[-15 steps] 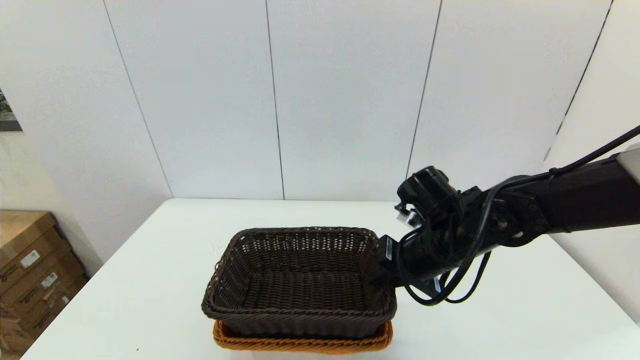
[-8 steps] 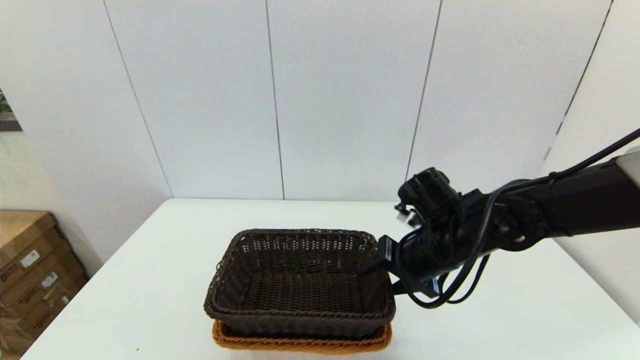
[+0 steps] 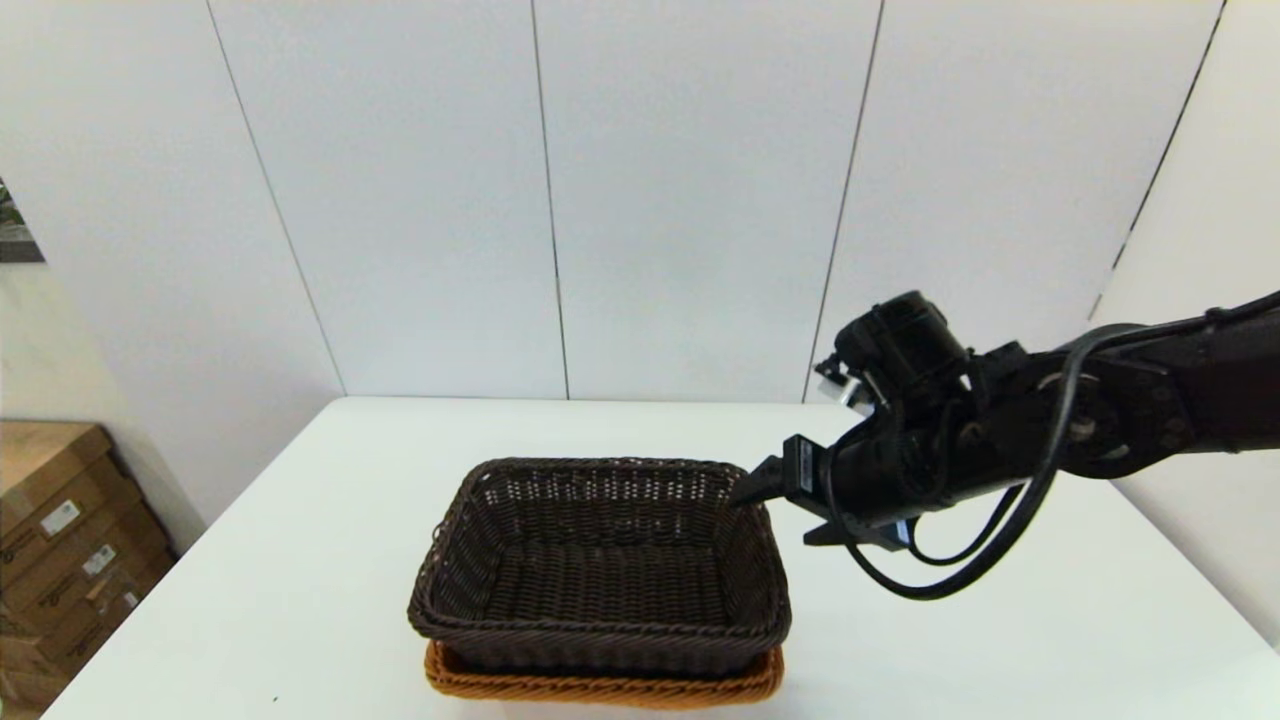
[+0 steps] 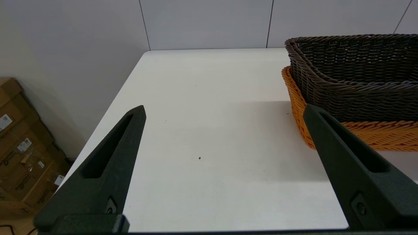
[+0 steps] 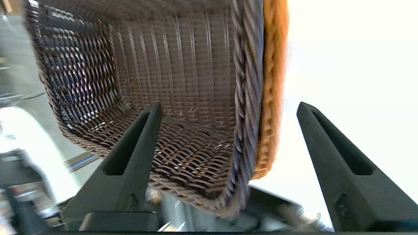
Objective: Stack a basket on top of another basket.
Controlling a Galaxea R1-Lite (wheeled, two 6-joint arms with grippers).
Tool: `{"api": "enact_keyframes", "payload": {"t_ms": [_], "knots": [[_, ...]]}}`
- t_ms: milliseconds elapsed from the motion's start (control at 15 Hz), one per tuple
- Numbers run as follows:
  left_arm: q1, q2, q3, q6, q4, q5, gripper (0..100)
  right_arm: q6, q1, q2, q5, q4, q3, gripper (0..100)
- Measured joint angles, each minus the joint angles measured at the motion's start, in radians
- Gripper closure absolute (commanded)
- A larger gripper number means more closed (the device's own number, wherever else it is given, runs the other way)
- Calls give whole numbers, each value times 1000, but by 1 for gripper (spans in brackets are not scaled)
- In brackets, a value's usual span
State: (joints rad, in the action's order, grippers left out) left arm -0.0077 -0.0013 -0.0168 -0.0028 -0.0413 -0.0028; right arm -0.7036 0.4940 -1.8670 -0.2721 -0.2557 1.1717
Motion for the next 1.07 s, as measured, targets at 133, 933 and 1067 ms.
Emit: {"api": "enact_keyframes", "payload": {"t_ms": [133,933,1067], "knots": [[0,0,0,0,0,0,0,130,-3,67,93,-2,1,0],[0,0,0,0,0,0,0,722,-87,752,423,311,-444,0],[0,0,0,0,0,1,0,726,-162,909,416,323,-548,0]]}}
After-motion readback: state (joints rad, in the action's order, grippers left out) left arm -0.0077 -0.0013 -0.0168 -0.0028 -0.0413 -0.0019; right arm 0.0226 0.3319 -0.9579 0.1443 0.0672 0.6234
